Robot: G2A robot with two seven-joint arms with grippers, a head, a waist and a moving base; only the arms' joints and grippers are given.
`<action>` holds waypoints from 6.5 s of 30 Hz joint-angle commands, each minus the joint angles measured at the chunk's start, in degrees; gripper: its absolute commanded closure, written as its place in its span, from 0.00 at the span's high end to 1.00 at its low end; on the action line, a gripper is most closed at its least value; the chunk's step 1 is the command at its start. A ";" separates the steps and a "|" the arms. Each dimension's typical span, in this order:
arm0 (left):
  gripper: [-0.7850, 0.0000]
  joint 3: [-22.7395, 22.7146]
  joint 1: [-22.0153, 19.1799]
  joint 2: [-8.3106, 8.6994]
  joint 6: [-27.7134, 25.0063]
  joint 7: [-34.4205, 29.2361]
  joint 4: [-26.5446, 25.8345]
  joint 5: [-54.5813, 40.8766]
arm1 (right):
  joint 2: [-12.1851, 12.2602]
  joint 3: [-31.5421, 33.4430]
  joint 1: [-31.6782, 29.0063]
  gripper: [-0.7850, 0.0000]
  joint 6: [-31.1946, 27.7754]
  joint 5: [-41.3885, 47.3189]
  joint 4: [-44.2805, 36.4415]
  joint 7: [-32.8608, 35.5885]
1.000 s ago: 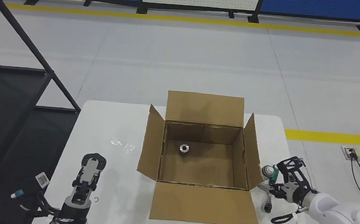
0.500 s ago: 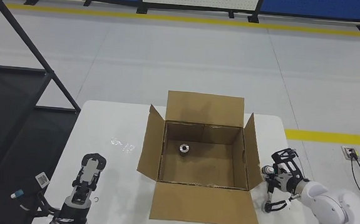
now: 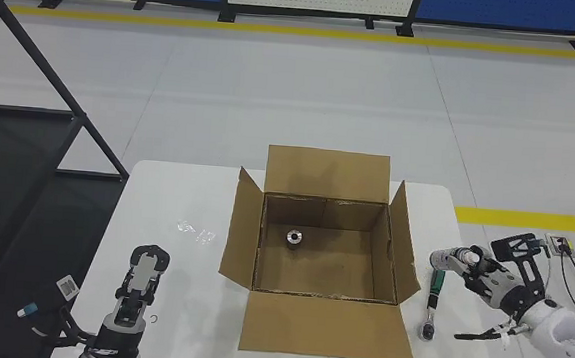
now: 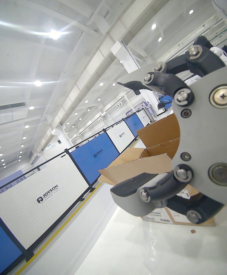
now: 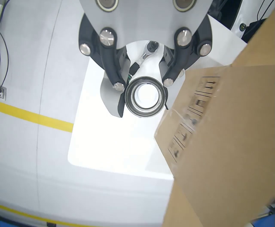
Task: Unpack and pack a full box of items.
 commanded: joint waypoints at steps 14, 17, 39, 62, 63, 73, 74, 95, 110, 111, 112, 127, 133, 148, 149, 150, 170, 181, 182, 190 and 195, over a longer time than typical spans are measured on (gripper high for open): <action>1.00 0.00 0.00 0.00 0.00 0.00 0.00 0.00 | 1.47 3.48 3.74 0.00 1.35 18.80 -22.43 10.35; 1.00 0.00 0.00 0.00 0.00 0.00 0.00 0.00 | 1.86 1.67 6.71 0.00 2.32 20.41 -22.43 13.13; 1.00 0.00 0.00 0.00 0.00 0.00 0.00 0.00 | 1.95 -15.55 16.33 0.00 5.82 16.44 -18.18 10.73; 1.00 0.00 0.00 0.00 0.00 0.00 0.00 0.00 | -6.44 -60.84 53.20 0.00 24.65 2.43 14.30 9.25; 1.00 0.00 0.00 0.00 0.00 0.00 0.00 0.00 | -6.85 -61.74 53.69 0.00 25.70 1.79 15.74 8.88; 1.00 0.00 0.00 0.00 0.00 0.00 0.00 0.00 | -9.33 -65.46 56.01 0.00 30.12 -0.93 25.28 10.15; 1.00 0.00 0.00 0.00 0.00 0.00 0.00 0.00 | -9.48 -65.55 56.13 0.00 30.65 -1.39 26.44 10.30; 1.00 0.00 0.00 0.00 0.00 0.00 0.00 0.00 | -12.88 -66.80 54.40 0.00 30.54 -2.22 39.13 6.45; 1.00 0.00 0.00 0.00 0.00 0.00 0.00 0.00 | -14.67 -66.05 54.29 0.48 28.24 -2.93 42.73 5.10; 1.00 0.00 0.00 0.00 0.00 0.00 0.00 0.00 | -14.69 -65.81 54.16 0.48 28.24 -3.08 42.63 5.09; 1.00 0.00 0.00 0.00 0.00 0.00 0.00 0.00 | -14.68 -65.55 53.96 0.49 28.29 -3.25 42.52 5.09; 1.00 0.00 0.00 0.00 0.00 0.00 0.00 0.00 | -11.17 -53.86 44.47 0.93 27.98 -7.77 25.76 6.72; 1.00 0.00 0.00 0.00 0.00 0.00 0.00 0.00 | -8.02 -41.99 33.05 0.92 26.45 -11.09 6.04 7.13; 1.00 0.00 0.00 0.00 0.00 0.00 0.00 0.00 | -5.08 -11.54 15.45 0.95 25.37 -5.71 -17.60 8.49; 1.00 0.00 0.00 0.00 0.00 0.00 0.00 0.00 | -5.01 -9.92 15.07 0.96 25.25 -4.58 -17.11 8.96; 1.00 0.00 0.00 0.00 0.00 0.00 0.00 0.00 | -4.92 -8.04 14.72 0.98 25.76 -4.13 -16.19 9.29; 1.00 0.00 0.00 0.00 0.00 0.00 0.00 0.00 | -2.69 -2.90 15.85 1.00 27.65 -8.81 8.70 27.60; 1.00 0.00 0.00 0.00 0.00 0.00 0.00 0.00 | -2.28 -4.37 18.24 1.00 26.33 -9.97 12.13 31.83; 1.00 0.00 0.00 0.00 0.00 0.00 0.00 0.00 | -2.28 -4.37 18.24 1.00 26.33 -9.97 12.13 31.83; 1.00 0.00 0.00 0.00 0.00 0.00 0.00 0.00 | -2.28 -4.37 18.24 1.00 26.33 -9.97 12.13 31.83; 1.00 0.00 0.00 0.00 0.00 0.00 0.00 0.00 | -2.21 -5.38 14.99 1.00 25.27 -10.45 10.34 30.83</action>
